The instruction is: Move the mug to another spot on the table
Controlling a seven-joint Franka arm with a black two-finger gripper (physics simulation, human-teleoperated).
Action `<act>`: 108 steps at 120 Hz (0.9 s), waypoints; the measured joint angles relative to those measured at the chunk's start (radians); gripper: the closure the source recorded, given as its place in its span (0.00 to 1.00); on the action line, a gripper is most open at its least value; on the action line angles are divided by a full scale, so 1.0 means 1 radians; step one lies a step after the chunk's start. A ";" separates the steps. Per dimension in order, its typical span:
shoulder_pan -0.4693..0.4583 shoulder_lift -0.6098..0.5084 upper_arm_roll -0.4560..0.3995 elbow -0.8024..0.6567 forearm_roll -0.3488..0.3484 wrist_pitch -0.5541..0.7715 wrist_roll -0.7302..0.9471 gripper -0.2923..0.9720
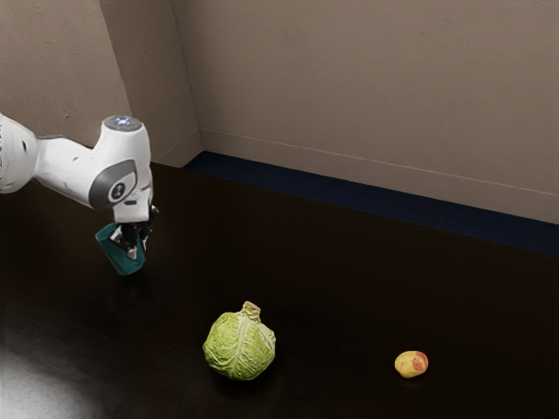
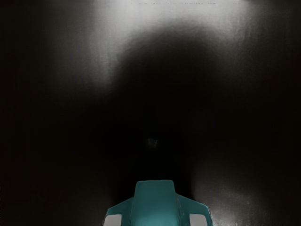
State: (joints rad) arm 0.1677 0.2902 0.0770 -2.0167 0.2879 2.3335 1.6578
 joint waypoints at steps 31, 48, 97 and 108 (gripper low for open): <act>-0.071 -0.042 -0.058 -0.005 0.073 -0.062 -0.106 0.78; -0.119 -0.069 -0.075 -0.032 0.100 -0.073 -0.165 0.80; -0.193 -0.152 -0.139 -0.163 0.281 -0.075 -0.332 0.85; -0.189 -0.154 -0.145 -0.184 0.346 -0.056 -0.365 0.85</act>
State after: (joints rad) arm -0.0211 0.1361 -0.0680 -2.2005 0.6337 2.2779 1.2926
